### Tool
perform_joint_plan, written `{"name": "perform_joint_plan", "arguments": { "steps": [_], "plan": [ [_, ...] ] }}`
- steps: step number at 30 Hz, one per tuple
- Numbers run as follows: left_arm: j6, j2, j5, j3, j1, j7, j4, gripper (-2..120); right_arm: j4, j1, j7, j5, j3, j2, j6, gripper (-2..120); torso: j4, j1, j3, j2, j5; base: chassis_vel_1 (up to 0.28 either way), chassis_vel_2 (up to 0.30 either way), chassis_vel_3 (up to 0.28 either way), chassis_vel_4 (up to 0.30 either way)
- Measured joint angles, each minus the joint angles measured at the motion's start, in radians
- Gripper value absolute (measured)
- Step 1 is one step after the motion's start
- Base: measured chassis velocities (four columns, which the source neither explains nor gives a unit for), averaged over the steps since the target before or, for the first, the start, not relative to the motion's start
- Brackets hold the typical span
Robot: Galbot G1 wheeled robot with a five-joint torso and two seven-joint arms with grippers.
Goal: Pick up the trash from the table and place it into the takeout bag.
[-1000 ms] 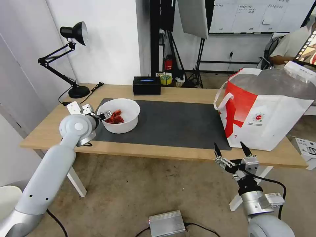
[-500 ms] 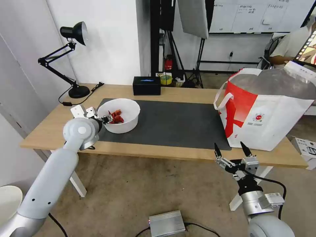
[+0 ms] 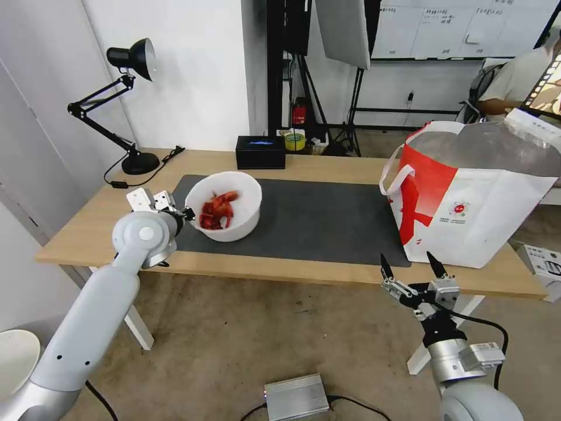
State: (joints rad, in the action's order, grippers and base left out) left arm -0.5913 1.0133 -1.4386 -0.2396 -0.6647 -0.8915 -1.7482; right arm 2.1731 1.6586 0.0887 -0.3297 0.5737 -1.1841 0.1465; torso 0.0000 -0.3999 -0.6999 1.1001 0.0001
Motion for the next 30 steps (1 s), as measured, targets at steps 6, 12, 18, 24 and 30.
{"name": "perform_joint_plan", "arguments": {
  "steps": [6, 12, 18, 24, 30],
  "plan": [
    [0.001, -0.001, 0.001, 0.007, 0.001, 0.001, -0.008, 0, 0.000, 0.000, 0.000, 0.000, 0.000, 0.000, 0.000, 100, -0.0001, 0.000, 0.000, 0.000, -0.0001, 0.000, 0.000, 0.000, 0.000],
    [0.000, -0.014, -0.003, 0.012, 0.002, 0.005, -0.025, 0, 0.000, 0.000, 0.000, 0.000, 0.000, 0.000, 0.000, 100, -0.0001, 0.000, 0.000, 0.000, -0.0002, 0.000, 0.000, 0.000, 0.000],
    [-0.006, -0.030, -0.017, 0.015, 0.002, 0.026, -0.054, 0, 0.000, 0.000, 0.000, 0.000, 0.000, 0.000, 0.000, 100, 0.0000, 0.000, 0.000, 0.000, -0.0002, 0.000, 0.000, 0.000, 0.000],
    [-0.013, -0.020, -0.046, 0.030, 0.021, 0.029, -0.073, 0, 0.000, 0.000, 0.000, 0.000, 0.000, 0.000, 0.000, 100, 0.0000, 0.000, 0.000, 0.000, -0.0001, 0.000, 0.000, 0.000, 0.000],
    [-0.016, 0.005, -0.082, 0.050, 0.051, 0.011, -0.086, 0, 0.000, 0.000, 0.000, 0.000, 0.000, 0.000, 0.000, 100, 0.0000, 0.000, 0.000, 0.000, -0.0001, 0.000, 0.000, 0.000, 0.000]
  ]
}}
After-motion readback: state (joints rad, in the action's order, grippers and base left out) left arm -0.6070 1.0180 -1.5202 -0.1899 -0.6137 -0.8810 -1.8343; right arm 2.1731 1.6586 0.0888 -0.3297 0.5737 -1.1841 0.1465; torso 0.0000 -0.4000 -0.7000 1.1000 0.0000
